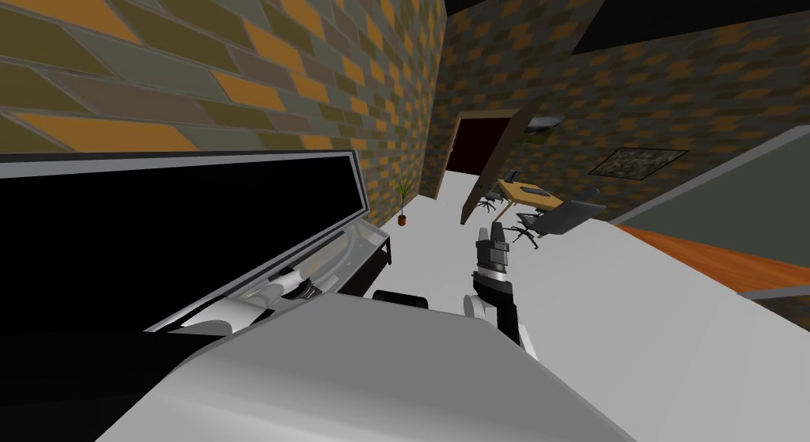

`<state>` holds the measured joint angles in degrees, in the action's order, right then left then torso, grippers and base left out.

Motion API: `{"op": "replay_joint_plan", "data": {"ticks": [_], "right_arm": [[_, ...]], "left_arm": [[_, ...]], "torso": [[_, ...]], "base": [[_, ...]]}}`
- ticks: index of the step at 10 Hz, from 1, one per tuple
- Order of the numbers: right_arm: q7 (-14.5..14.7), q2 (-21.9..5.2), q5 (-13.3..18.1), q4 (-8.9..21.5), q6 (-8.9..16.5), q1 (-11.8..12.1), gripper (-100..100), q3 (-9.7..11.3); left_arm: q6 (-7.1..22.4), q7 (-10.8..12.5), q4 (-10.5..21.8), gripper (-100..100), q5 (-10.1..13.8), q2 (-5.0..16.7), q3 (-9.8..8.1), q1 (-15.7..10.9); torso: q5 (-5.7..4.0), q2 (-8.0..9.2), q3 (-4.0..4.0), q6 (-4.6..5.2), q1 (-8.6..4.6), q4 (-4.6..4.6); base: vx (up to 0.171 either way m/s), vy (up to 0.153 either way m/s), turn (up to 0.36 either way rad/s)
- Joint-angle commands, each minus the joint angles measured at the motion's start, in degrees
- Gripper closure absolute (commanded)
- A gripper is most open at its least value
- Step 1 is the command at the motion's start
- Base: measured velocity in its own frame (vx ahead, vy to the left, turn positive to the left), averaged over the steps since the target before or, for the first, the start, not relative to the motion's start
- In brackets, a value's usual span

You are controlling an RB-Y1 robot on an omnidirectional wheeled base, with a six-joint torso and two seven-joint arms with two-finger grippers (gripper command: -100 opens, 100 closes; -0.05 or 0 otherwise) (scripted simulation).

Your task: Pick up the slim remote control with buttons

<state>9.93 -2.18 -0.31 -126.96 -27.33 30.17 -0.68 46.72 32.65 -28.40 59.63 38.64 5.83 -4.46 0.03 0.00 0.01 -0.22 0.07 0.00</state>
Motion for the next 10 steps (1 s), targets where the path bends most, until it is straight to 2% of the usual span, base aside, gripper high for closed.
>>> {"op": "replay_joint_plan", "data": {"ticks": [1,3,4,5,6,7,8,9,10], "right_arm": [[0.0,0.0,0.0,0.0,0.0,0.0,0,0.0],[0.0,0.0,0.0,0.0,0.0,0.0,0,0.0],[0.0,0.0,0.0,0.0,0.0,0.0,0,0.0],[0.0,0.0,0.0,0.0,0.0,0.0,0,0.0],[0.0,0.0,0.0,0.0,0.0,0.02,0,-0.01],[0.0,0.0,0.0,0.0,0.0,0.04,0,-0.01],[0.0,0.0,0.0,0.0,0.0,0.02,0,0.0],[0.0,0.0,0.0,0.0,-0.01,0.03,0,-0.01],[0.0,0.0,0.0,0.0,0.0,0.02,0,0.0]], "left_arm": [[0.0,0.0,0.0,100,0.0,0.0,0.0,0.0],[0.0,0.03,0.01,100,0.02,0.0,-0.02,0.0],[0.0,0.04,0.02,0,0.02,-0.01,-0.03,0.01],[0.55,-2.12,0.38,100,-1.06,-0.04,-2.02,0.04],[1.19,-3.55,0.8,100,-2.28,0.04,-3.88,0.04],[1.19,-5.32,0.8,100,-2.28,0.04,-4.31,0.04],[1.84,-7.64,1.23,100,-3.49,0.12,-6.61,0.03],[1.84,-8.51,1.23,100,-3.49,0.12,-6.61,0.03],[2.49,-10.55,1.65,100,-4.7,0.19,-8.9,0.03]], "torso": [[0.0,0.0,0.0,0.0,0.0,0.0],[-0.01,-0.03,-0.02,0.01,-0.01,-0.01],[-0.02,-0.03,-0.02,0.02,-0.02,-0.01],[-0.02,-0.03,-0.02,0.02,-0.02,-0.01],[-0.06,-0.25,-0.14,-0.11,-0.09,-0.06],[-0.08,-0.55,-0.31,-0.14,-0.25,-0.13],[-0.08,-0.58,-0.33,-0.04,-0.27,-0.11],[-0.1,-0.62,-0.35,-0.07,-0.23,-0.12],[-0.08,-0.49,-0.28,-0.01,-0.14,-0.09]], "base": [[0.0,0.0,0.0],[0.0,0.0,0.0],[0.0,0.0,0.0],[0.086,-0.02,0.234],[0.177,-0.069,0.375],[0.15,-0.066,0.169],[0.156,-0.048,0.216],[0.105,-0.027,0.117],[0.105,-0.027,0.22]]}}
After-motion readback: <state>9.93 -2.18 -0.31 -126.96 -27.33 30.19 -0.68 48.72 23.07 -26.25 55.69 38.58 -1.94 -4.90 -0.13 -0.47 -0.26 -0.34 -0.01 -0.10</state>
